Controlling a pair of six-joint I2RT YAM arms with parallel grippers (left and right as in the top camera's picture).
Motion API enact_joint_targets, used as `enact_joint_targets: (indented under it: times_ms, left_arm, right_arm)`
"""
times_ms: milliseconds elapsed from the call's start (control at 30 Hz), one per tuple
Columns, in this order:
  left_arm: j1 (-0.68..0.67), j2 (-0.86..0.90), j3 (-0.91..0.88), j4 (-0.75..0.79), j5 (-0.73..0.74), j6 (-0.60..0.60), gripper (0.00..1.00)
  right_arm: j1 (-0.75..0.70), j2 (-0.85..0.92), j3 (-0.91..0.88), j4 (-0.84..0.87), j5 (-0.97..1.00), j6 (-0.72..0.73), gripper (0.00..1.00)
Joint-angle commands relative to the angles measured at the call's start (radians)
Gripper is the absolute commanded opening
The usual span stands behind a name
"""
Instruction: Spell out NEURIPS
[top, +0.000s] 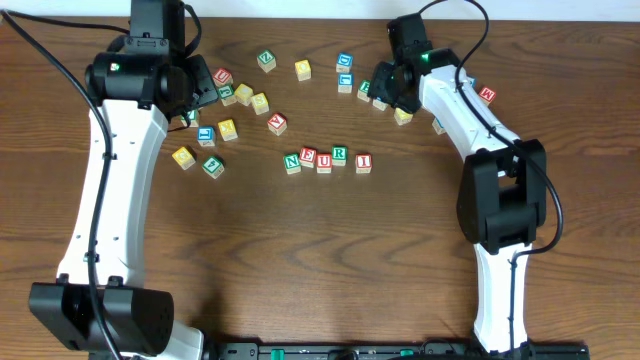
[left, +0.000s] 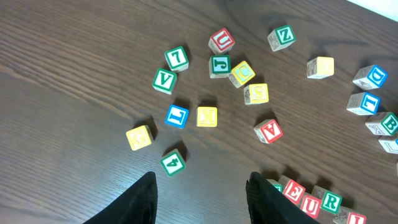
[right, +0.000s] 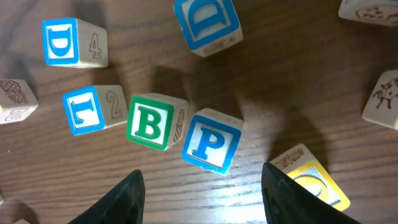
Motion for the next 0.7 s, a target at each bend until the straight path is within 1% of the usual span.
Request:
enact_joint_targets:
  times_ms: [0, 333, 667]
  left_arm:
    - [0.003, -0.009, -0.013, -0.005, -0.013, 0.013, 0.46]
    - [0.003, -0.009, -0.013, -0.006, -0.013, 0.013, 0.46]
    - [0.003, -0.009, -0.013, -0.006, -0.013, 0.013, 0.47]
  right_arm:
    - [0.009, 0.042, 0.011, 0.018, 0.03, 0.025, 0.55]
    - [0.01, 0.059, 0.008, 0.031, 0.087, 0.029, 0.52]
    - [0.01, 0.08, -0.009, 0.063, 0.09, 0.029, 0.5]
